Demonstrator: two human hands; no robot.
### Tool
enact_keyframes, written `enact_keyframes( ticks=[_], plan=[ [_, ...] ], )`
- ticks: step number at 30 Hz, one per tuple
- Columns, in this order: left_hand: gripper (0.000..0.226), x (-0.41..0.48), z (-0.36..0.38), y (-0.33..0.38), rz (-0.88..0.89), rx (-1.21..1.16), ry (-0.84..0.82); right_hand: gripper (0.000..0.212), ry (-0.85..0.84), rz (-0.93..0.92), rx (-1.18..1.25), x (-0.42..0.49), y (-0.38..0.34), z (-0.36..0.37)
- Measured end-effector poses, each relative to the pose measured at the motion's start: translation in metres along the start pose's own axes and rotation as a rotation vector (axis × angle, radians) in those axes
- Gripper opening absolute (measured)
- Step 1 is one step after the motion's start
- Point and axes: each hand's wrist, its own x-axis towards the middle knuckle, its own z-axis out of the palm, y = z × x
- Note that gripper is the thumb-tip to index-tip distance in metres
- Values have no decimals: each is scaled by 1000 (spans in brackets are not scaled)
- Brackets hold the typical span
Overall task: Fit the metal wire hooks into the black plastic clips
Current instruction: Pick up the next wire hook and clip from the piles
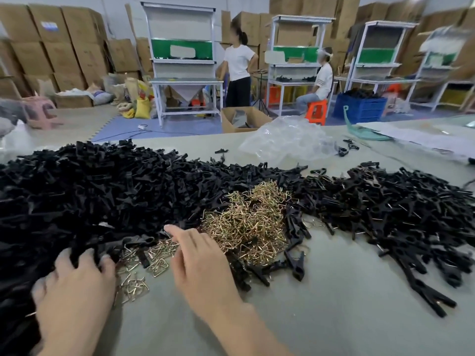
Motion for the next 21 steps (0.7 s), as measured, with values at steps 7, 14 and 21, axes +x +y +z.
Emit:
enact_keyframes(
  ticks=[7,14,21],
  plan=[
    [46,4,4,8,148,31,-58,44,13,-10,-80,6,9,3],
    [32,4,8,10,184,-85,-92,41,66,20,16,9,15,5],
    [13,3,4,11,106,-217,-49,39,99,29,66,10,19,6]
  ],
)
